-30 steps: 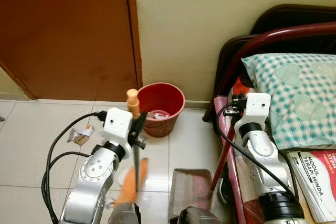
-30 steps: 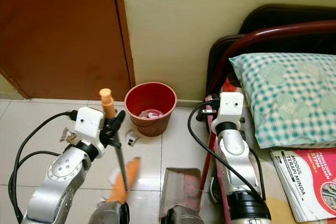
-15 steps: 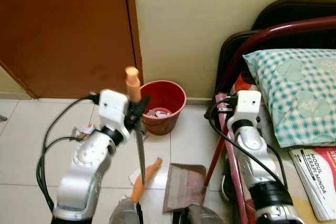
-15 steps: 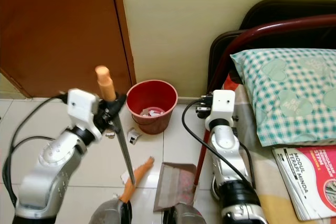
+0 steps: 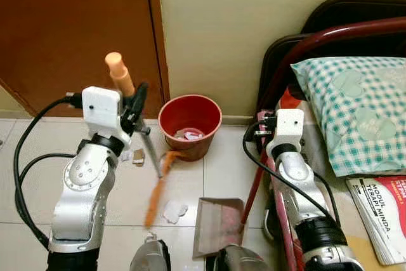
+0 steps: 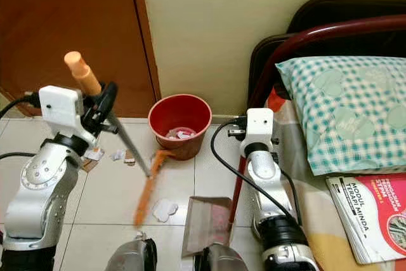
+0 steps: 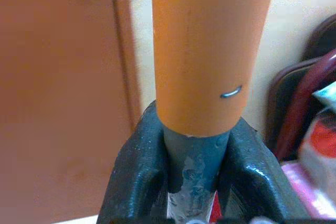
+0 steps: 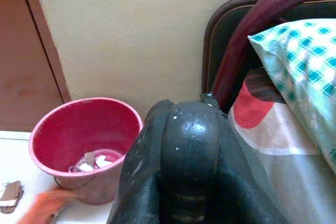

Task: Sweep floor

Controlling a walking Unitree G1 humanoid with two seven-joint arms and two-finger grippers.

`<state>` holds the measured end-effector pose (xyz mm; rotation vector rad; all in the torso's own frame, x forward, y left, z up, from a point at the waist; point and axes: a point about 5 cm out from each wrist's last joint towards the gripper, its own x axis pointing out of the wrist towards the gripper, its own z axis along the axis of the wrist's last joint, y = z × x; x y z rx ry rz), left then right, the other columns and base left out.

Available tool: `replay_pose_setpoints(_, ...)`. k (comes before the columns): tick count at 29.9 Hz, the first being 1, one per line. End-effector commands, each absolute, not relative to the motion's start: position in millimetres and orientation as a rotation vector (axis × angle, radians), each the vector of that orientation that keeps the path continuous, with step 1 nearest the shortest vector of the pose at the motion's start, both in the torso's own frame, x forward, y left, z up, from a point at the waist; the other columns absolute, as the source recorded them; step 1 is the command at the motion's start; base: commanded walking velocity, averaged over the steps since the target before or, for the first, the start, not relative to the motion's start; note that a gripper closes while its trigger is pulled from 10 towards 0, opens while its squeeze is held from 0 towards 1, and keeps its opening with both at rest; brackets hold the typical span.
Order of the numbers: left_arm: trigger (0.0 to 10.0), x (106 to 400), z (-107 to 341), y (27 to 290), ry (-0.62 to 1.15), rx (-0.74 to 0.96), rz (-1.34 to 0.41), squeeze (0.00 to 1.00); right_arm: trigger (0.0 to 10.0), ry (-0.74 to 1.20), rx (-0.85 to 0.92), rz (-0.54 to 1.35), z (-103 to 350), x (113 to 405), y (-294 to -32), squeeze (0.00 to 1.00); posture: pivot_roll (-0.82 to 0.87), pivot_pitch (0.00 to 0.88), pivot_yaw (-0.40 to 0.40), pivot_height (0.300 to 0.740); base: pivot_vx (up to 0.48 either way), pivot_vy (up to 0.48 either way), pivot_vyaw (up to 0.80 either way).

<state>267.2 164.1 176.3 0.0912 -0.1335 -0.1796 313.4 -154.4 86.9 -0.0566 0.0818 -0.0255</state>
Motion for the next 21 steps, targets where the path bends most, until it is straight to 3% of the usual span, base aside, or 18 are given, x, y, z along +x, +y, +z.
replay_pose_setpoints(1,10.0,263,179,172,-0.158,0.139,-0.12,0.0,10.0,0.064,-0.076,-0.051,89,310,-166,0.0,0.09,0.162,-0.058,0.74,0.0,0.0,0.0)
replay_pose_setpoints(5,10.0,254,163,176,-0.103,0.141,-0.092,0.0,10.0,0.058,-0.092,-0.083,88,310,-171,0.0,0.08,0.16,-0.06,0.74,0.0,0.0,0.0)
replay_pose_setpoints(9,10.0,252,147,163,-0.055,0.113,-0.14,0.0,10.0,0.053,-0.084,-0.066,88,314,-161,0.0,0.08,0.155,-0.064,0.74,0.0,0.0,0.0)
replay_pose_setpoints(13,10.0,254,134,132,0.0,0.023,-0.284,0.0,10.0,0.051,-0.081,-0.034,88,319,-148,0.0,0.09,0.15,-0.069,0.74,0.0,0.0,0.0)
replay_pose_setpoints(21,10.0,254,135,103,0.011,-0.033,-0.461,0.0,10.0,0.071,-0.083,-0.009,85,321,-138,0.0,0.08,0.145,-0.069,0.74,0.0,0.0,0.0)
